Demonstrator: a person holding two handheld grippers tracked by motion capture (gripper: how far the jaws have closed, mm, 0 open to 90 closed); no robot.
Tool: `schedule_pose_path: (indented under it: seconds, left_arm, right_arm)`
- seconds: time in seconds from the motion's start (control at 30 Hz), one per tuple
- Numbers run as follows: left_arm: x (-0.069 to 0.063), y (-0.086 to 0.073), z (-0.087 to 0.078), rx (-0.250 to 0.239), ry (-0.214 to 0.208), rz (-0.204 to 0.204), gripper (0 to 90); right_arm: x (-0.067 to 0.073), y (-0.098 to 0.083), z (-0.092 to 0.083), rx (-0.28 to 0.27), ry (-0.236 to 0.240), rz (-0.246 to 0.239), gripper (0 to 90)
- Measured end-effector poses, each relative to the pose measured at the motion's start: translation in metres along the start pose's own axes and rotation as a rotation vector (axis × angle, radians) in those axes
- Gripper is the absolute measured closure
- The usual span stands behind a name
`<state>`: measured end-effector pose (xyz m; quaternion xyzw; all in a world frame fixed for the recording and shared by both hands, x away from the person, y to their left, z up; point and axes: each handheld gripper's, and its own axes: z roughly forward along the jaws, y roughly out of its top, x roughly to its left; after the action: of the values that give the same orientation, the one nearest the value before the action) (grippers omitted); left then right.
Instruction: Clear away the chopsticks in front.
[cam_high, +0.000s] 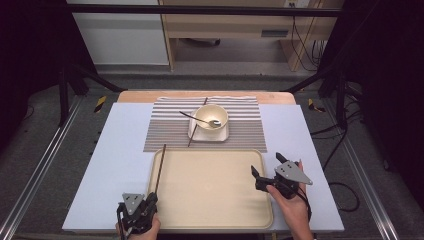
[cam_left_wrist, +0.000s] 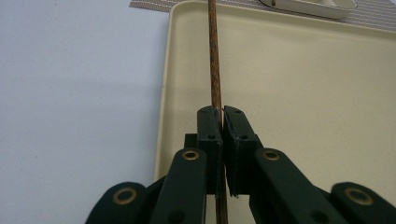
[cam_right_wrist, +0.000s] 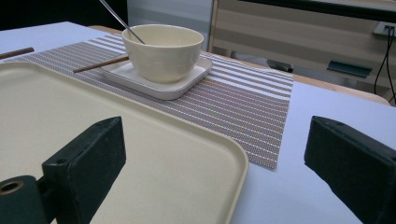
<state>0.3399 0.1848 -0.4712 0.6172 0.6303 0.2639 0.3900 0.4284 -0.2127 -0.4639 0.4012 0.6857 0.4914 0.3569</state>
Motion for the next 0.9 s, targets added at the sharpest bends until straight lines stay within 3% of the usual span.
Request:
schedule_pose_path:
  seconds: [0.9]
  left_arm:
    - [0.001,-0.009,0.0011,0.023,-0.004,-0.021,85.8]
  right_arm:
    - [0.0012,-0.0005,0.0012,0.01,0.008,-0.01,5.7]
